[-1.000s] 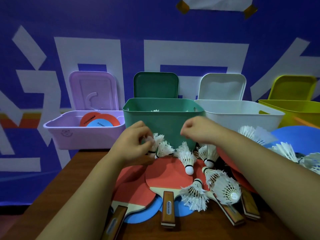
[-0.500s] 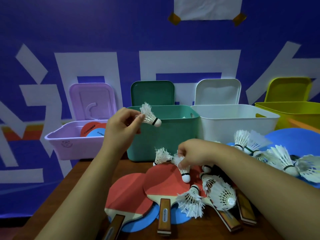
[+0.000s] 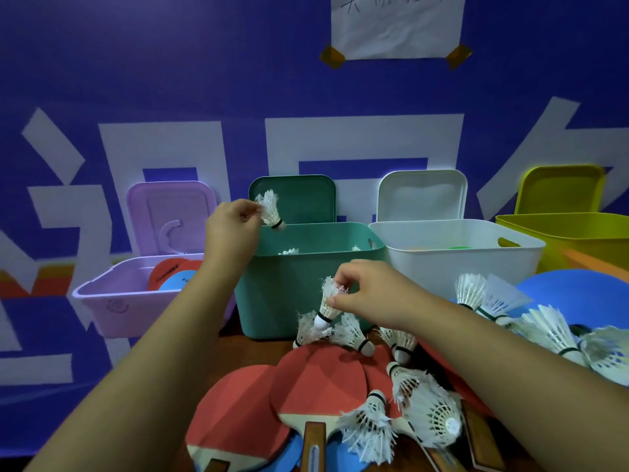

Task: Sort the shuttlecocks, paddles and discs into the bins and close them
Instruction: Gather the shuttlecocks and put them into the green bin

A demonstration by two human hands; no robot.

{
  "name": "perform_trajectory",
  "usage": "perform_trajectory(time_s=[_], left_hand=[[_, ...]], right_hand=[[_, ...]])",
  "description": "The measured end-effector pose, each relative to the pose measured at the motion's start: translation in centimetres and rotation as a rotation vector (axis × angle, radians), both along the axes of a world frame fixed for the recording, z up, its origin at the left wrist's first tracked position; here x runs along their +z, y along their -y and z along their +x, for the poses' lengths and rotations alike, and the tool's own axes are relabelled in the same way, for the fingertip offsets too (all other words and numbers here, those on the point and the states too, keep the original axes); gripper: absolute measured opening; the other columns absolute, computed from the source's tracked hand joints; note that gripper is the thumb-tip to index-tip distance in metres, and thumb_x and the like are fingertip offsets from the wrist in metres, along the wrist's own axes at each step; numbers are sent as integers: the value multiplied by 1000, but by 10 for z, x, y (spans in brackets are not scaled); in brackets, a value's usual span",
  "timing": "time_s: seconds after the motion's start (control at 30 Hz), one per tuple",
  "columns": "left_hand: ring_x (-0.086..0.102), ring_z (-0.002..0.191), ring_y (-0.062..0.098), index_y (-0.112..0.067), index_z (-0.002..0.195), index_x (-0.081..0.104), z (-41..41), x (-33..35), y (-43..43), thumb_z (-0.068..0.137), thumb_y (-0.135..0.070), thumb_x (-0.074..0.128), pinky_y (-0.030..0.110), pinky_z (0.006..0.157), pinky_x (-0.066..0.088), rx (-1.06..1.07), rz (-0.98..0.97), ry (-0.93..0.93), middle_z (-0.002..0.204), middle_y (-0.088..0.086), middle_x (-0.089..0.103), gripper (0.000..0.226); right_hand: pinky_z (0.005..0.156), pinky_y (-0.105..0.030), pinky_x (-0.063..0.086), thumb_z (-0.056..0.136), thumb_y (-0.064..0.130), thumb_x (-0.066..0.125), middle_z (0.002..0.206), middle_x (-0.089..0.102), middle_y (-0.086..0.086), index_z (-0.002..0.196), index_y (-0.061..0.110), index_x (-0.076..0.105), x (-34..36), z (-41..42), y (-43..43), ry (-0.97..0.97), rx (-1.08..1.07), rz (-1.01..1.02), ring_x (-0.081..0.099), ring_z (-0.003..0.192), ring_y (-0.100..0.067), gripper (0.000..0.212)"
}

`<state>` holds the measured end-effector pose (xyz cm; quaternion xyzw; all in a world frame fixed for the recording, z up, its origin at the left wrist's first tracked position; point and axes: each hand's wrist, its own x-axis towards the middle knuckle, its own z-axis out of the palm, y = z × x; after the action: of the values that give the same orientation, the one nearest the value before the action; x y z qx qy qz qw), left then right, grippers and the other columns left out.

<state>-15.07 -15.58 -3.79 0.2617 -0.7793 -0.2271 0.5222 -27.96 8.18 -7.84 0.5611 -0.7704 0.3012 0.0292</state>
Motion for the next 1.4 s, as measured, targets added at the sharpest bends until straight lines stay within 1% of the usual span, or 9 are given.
perform_trajectory(time_s=[0.1,0.17,0.3,0.57,0.87,1.0,1.1,1.27,1.4], left_hand=[[60,119,34,-19,145,60,-14,-9,14,101,-27,55,40,99,47,50,-28,437,140,13,59,45],[57,122,37,-16,139,63,-20,-20,19,102,-27,50,42,103,45,67,-87,564,141,15,53,40],[58,92,31,-11,104,69,-28,-33,20,102,-21,40,39,78,46,157,-190,560,112,11,64,31],[58,82,31,-13,98,61,-31,-41,24,103,-22,38,40,72,46,200,-258,562,93,6,63,25],[61,82,34,-15,104,58,-30,-44,27,105,-27,35,46,80,54,188,-282,616,91,8,67,26],[61,85,37,-13,106,57,-30,-44,26,106,-27,35,48,81,54,180,-291,617,93,10,68,27],[61,84,37,-13,106,57,-29,-43,25,106,-27,35,48,81,54,168,-273,615,93,11,68,26],[58,82,32,-13,105,57,-26,-40,17,107,-24,38,41,77,48,148,-287,509,95,9,68,22],[62,88,1,-21,105,67,5,-27,-4,103,-20,53,14,75,45,-137,-37,-76,101,-7,71,14]], right_hand=[[81,-29,50,87,40,81,93,64,10,86,29,66,2,-5,1,4,23,-43,60,87,-5,18],[78,-26,48,88,39,81,92,64,10,86,31,65,5,-8,2,-9,33,-80,59,85,-3,17],[76,-20,45,87,38,81,93,64,9,86,28,68,14,-20,8,-3,-13,-232,61,84,-4,16],[64,-20,39,88,32,77,90,58,2,84,20,67,36,-56,47,57,-266,-538,57,76,-12,16],[62,-32,47,90,24,65,91,70,-7,89,15,69,45,-66,86,103,-385,-520,60,75,-28,10],[93,-34,51,97,43,63,122,73,-1,123,29,76,41,-55,92,4,-266,-85,67,111,-27,32],[104,-39,51,99,46,58,129,69,1,113,30,80,35,-49,94,-148,-223,27,62,122,-27,31],[91,-36,51,98,34,56,114,64,4,100,28,79,34,-30,79,-68,-222,-149,61,107,-23,24],[76,-31,49,96,33,60,90,68,13,89,30,79,33,2,48,77,-184,-300,64,88,-14,20]])
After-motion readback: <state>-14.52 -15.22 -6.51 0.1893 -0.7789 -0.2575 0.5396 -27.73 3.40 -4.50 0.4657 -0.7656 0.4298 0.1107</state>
